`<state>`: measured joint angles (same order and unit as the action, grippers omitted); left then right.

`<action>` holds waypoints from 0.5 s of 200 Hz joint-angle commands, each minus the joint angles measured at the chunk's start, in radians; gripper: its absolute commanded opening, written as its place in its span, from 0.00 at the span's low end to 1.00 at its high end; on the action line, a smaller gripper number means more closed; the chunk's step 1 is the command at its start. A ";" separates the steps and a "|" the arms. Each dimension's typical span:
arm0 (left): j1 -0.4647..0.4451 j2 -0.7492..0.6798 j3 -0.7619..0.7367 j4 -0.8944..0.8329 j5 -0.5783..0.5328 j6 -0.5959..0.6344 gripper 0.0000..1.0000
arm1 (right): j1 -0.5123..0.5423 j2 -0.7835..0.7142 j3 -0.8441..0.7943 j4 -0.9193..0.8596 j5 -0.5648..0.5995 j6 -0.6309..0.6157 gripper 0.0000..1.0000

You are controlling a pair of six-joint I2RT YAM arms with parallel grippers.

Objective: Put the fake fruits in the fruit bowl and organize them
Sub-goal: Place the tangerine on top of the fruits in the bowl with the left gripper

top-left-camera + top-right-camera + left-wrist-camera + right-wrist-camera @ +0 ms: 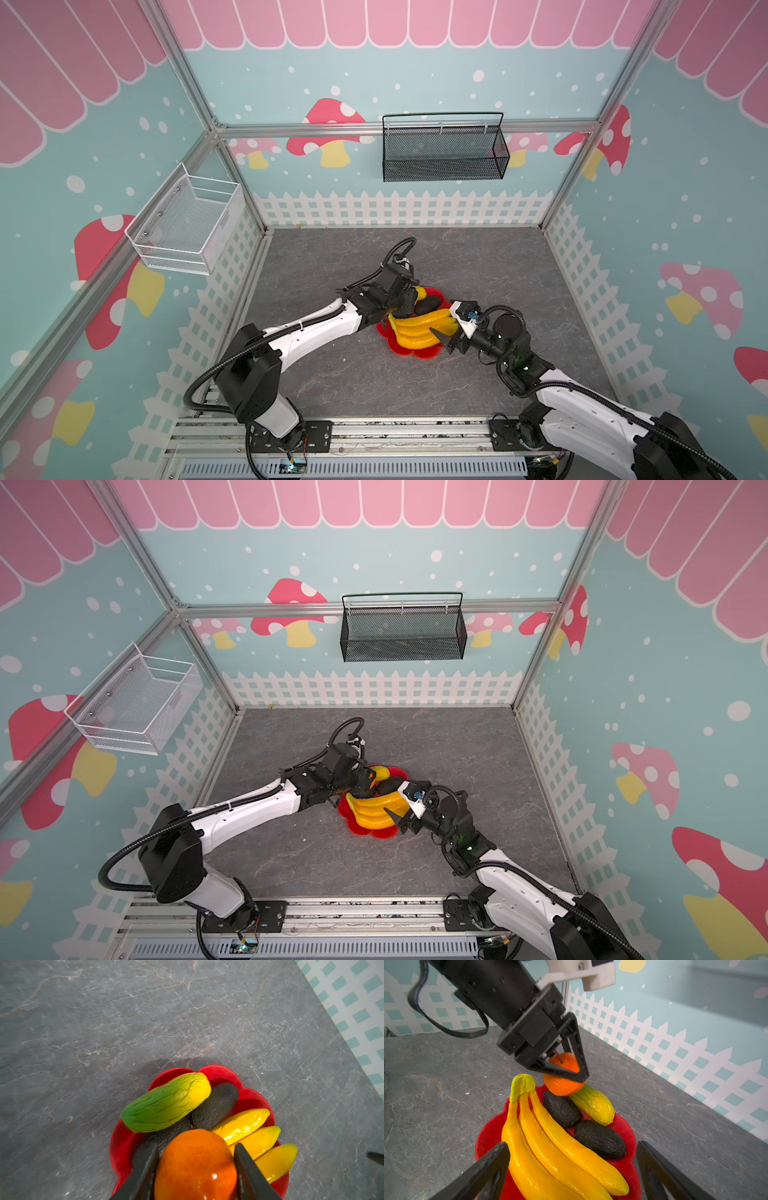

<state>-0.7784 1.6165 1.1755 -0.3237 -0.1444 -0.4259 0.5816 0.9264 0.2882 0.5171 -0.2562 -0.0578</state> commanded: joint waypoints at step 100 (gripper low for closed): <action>-0.049 0.211 0.087 0.012 -0.032 0.030 0.52 | -0.014 -0.008 0.000 0.008 -0.002 -0.002 0.98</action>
<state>-0.8196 1.8011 1.2316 -0.3237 -0.1642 -0.4099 0.5751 0.9260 0.2882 0.5171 -0.2550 -0.0582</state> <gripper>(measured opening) 0.518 0.980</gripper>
